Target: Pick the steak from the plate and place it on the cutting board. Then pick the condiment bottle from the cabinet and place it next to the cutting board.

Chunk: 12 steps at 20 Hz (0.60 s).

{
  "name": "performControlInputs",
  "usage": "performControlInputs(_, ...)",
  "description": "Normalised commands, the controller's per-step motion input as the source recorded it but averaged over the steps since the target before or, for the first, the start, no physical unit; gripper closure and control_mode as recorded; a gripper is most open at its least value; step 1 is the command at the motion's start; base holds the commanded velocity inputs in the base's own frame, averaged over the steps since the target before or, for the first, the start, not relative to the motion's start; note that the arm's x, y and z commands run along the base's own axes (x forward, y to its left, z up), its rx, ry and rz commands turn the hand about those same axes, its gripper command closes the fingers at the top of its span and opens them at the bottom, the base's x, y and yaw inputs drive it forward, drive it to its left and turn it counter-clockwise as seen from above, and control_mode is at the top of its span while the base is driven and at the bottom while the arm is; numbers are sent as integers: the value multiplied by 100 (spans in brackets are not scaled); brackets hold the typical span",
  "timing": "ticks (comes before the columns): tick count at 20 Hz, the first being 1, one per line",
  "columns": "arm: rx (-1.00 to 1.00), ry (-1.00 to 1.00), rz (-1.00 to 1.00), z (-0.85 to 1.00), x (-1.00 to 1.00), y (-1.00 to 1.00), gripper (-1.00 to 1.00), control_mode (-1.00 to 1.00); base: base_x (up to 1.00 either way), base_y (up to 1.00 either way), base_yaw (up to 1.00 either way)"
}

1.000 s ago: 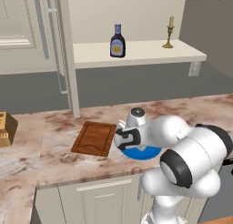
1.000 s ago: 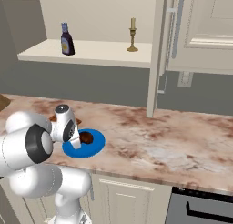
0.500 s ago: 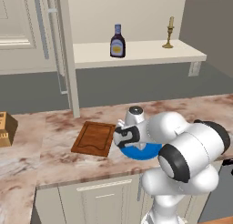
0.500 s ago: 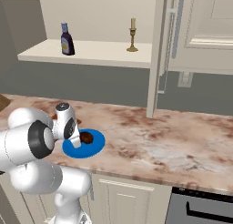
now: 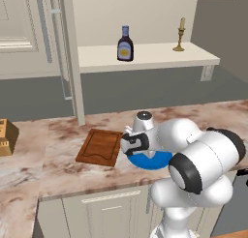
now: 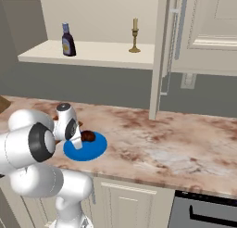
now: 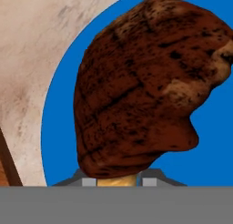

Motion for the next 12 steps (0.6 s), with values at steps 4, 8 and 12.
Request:
performControlInputs(4, -1, 0, 0, 13, -2, 3, 100, -100, 0, 0, 0)
performControlInputs(8, -3, 0, 0, 25, -2, 8, 100, -100, 0, 0, 0)
performControlInputs(12, -1, 0, 0, 25, -1, 16, 100, -100, 0, 0, 0)
